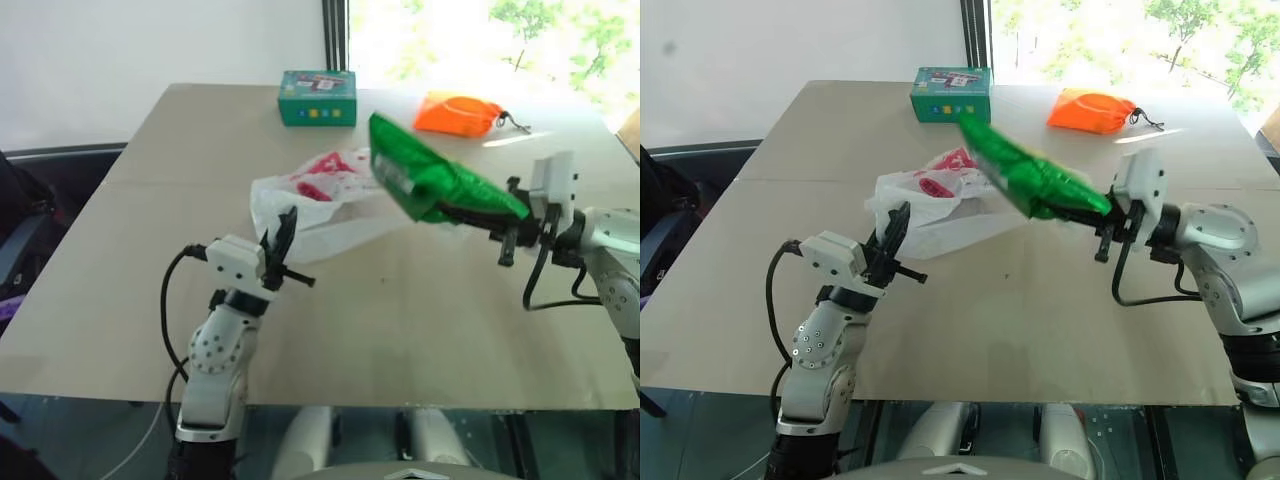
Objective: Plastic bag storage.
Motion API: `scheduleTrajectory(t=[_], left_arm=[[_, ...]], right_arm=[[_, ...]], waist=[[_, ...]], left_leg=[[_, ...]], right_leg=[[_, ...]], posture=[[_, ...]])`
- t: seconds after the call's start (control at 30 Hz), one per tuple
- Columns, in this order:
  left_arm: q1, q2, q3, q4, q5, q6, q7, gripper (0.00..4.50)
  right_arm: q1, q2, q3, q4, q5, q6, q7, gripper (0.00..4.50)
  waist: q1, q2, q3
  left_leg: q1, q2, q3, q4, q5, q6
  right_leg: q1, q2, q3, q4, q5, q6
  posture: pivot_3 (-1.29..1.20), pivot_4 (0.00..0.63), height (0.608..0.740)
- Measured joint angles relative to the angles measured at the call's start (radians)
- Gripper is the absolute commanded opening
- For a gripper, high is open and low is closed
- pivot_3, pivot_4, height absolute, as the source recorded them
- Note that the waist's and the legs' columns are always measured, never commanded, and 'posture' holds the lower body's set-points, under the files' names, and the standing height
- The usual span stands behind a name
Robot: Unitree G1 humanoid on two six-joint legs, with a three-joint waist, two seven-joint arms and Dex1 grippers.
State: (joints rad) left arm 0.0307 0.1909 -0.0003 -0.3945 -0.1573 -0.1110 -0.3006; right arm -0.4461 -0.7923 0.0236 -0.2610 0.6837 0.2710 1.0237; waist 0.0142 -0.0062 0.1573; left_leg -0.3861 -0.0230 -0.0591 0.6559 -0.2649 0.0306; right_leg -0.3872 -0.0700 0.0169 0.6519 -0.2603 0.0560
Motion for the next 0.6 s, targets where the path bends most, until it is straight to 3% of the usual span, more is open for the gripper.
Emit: scheduleTrajectory(t=[0.2, 0.43, 0.6], left_arm=[[0.046, 0.001, 0.0, -0.042, 0.008, 0.0, 0.002, 0.0], [0.058, 0.001, -0.008, -0.062, 0.029, 0.0, 0.003, 0.0], [0.061, 0.003, -0.016, -0.068, 0.041, 0.0, 0.002, 0.0]], right_arm=[[-0.019, -0.011, 0.02, 0.0, -0.022, 0.033, 0.106, 0.05], [-0.084, 0.058, 0.092, 0.033, -0.108, 0.003, 0.182, 0.05], [-0.153, 0.11, 0.151, 0.123, -0.251, -0.071, 0.177, 0.05]], waist=[[0.0, 0.0, 0.0], [-0.001, 0.0, 0.0], [-0.002, 0.0, 0.0]], left_leg=[[0.0, 0.0, 0.0, 0.0, 0.0, 0.0], [0.0, 0.0, 0.0, 0.0, 0.0, 0.0], [0.0, 0.0, 0.0, 0.0, 0.0, 0.0]], right_leg=[[0.0, 0.001, -0.001, 0.0, 0.0, 0.0], [0.0, 0.004, -0.002, 0.0, 0.0, 0.0], [0.0, 0.004, -0.002, 0.0, 0.0, 0.0]], posture=[[0.0, 0.15, 0.74], [0.0, 0.15, 0.74], [0.0, 0.15, 0.74]])
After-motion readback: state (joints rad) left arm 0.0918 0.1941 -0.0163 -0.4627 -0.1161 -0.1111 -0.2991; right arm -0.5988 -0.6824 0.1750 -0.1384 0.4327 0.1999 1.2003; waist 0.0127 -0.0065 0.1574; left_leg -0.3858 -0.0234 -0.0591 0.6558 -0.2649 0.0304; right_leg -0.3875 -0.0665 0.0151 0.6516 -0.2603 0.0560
